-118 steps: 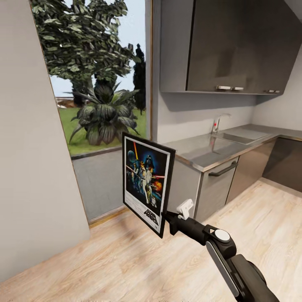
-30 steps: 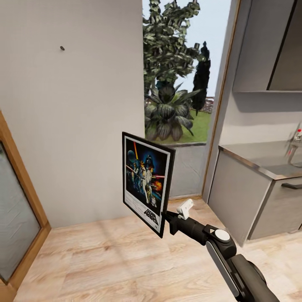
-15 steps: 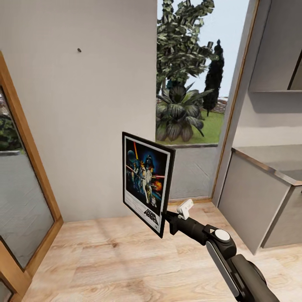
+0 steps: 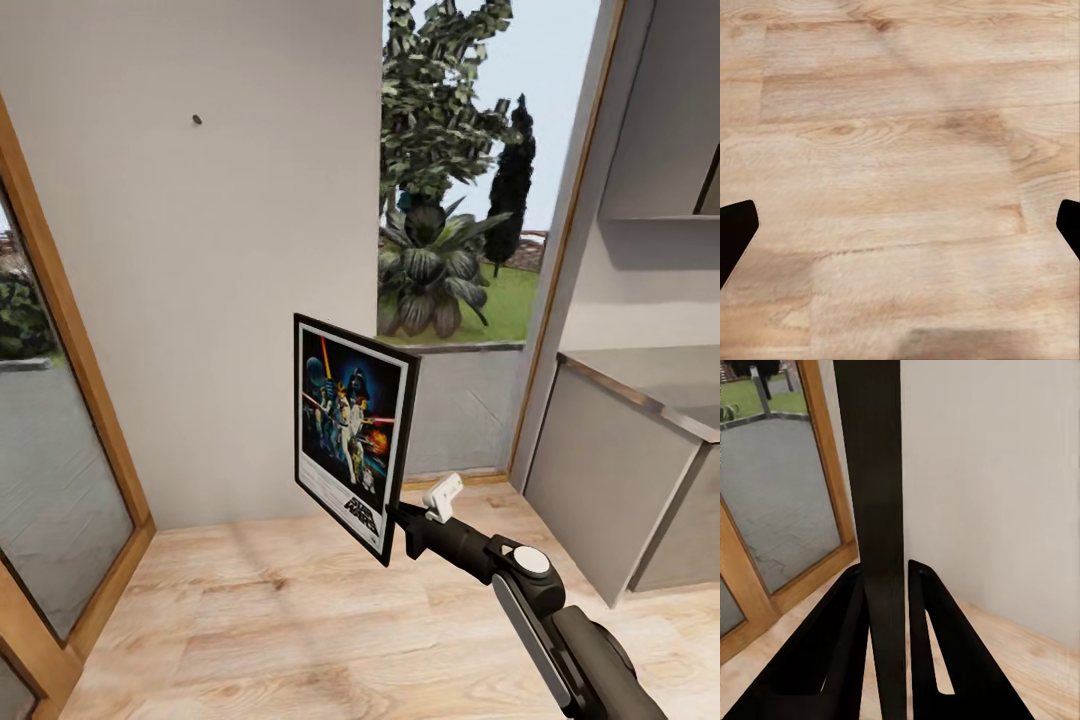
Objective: Pick up the poster from the kitchen countertop and hang it on one of the wall nails in the kitchen.
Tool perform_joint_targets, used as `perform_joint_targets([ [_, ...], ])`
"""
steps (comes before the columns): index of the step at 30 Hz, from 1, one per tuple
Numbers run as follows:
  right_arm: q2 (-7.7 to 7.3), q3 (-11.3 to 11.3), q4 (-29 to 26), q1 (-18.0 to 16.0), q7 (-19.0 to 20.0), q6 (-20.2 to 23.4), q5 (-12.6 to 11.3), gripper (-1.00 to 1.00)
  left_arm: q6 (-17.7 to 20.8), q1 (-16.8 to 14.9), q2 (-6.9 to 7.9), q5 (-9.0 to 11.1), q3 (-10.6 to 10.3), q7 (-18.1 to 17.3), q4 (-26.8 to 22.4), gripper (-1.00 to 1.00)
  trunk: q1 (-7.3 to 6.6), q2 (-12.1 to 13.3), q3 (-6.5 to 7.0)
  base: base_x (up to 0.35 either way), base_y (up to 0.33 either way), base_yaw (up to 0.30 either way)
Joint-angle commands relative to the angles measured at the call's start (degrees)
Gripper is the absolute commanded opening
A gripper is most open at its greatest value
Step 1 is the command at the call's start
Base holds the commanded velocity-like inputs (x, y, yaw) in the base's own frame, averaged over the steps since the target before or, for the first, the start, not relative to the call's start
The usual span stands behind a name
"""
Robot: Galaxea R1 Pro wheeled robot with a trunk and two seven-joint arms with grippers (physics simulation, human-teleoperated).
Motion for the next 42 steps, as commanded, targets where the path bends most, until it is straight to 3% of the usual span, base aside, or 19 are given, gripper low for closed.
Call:
perform_joint_targets([
  [1, -0.03, 0.04, -0.06, -0.05, -0.01, 0.57, -0.73, -1.0, -0.05, 0.01, -0.04, 0.0, 0.28, -0.48, -0.05, 1.0, 0.0, -0.03, -0.05, 0.0, 0.24, 0.043],
  [12, -0.03, 0.01, -0.06, -0.05, -0.05, 0.57, -0.73, -1.0, -0.07, 0.01, -0.04, 0.0, 0.28, -0.48, -0.01, 1.0, 0.0, -0.03, -0.05, 0.0, 0.126, 0.186],
  [42, -0.03, 0.05, -0.06, -0.05, 0.04, 0.57, -0.73, -1.0, -0.09, 0.01, -0.04, -0.02, 0.21, -0.48, 0.04, 1.0, 0.0, -0.03, -0.05, 0.055, 0.119, 0.006],
])
